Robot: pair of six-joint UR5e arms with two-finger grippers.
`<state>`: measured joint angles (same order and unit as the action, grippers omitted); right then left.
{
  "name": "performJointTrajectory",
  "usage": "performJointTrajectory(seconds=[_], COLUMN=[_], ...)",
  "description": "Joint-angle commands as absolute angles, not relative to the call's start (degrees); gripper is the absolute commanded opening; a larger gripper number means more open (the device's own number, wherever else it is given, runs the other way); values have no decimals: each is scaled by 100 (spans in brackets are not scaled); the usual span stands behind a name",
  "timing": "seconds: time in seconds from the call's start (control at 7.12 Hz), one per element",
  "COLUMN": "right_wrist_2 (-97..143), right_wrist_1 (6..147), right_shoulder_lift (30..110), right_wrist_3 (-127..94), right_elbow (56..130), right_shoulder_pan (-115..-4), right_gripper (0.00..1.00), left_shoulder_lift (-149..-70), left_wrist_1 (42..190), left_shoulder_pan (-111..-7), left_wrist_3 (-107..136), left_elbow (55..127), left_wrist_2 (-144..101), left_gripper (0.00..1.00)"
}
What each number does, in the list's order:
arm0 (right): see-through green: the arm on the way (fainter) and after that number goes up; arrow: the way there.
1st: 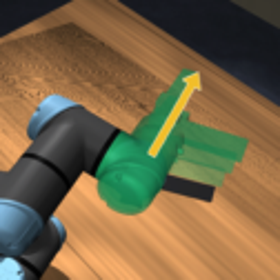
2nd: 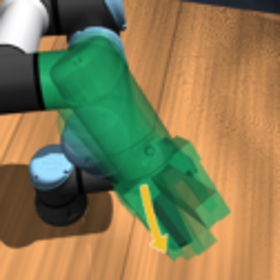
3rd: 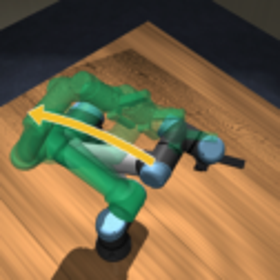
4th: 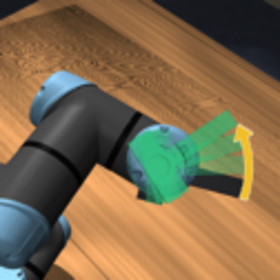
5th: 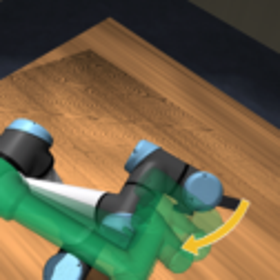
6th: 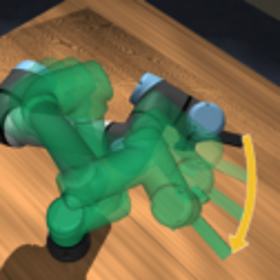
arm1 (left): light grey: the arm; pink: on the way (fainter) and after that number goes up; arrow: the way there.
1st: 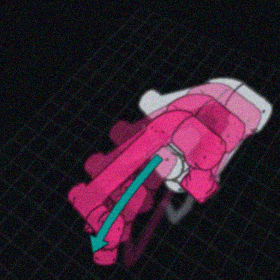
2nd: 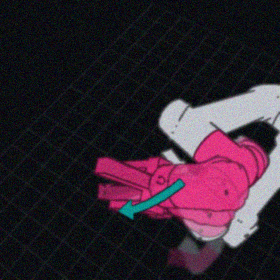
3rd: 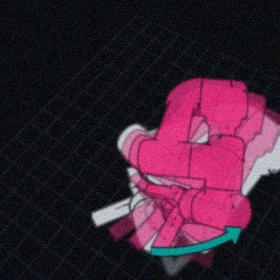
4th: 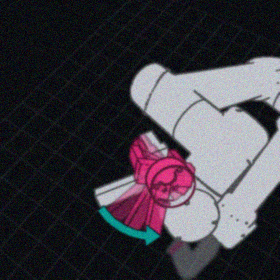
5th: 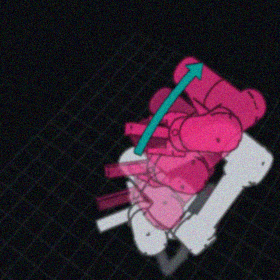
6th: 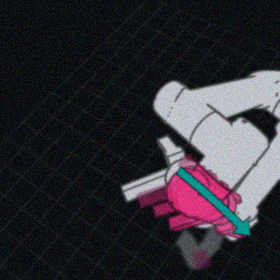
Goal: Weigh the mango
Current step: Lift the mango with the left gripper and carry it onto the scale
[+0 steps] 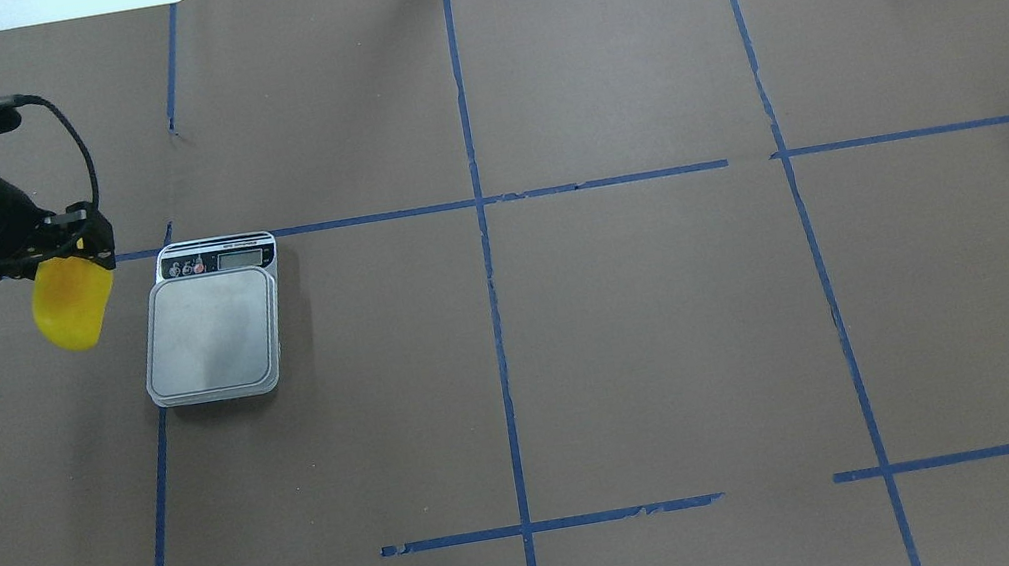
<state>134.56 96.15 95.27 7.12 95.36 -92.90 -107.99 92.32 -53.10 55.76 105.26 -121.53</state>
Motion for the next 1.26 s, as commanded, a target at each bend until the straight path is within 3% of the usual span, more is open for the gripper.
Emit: performJointTrajectory(seconds=[0.0, 0.7, 0.84, 0.98, 1.12], right_wrist_2=[13456, 13456, 13456, 13456, 13456], right_wrist_1=[9615, 9615, 9615, 9615, 9615], right_shoulder_lift=[9527, 9527, 9527, 9527, 9527], right_wrist_3=[712, 712, 712, 712, 712], right_elbow=[9536, 9536, 9536, 9536, 9536], right_shoulder_pan=[-9290, -9290, -9290, -9290, -9290], right_gripper=[100, 100, 100, 100, 100], left_shoulder_lift=[-11144, -11144, -11145, -11136, -11127], left_wrist_1=[9770, 10090, 10081, 10081, 10090], left_shoulder_pan=[-4923, -4650, -4649, -4649, -4649], left_wrist_3=[6045, 6126, 6126, 6126, 6082], left_elbow=[9925, 9510, 9510, 9510, 9527], left_wrist_2=[-12138, -12120, -12111, -12111, -12103], left_gripper=[0, 0, 7, 73, 100])
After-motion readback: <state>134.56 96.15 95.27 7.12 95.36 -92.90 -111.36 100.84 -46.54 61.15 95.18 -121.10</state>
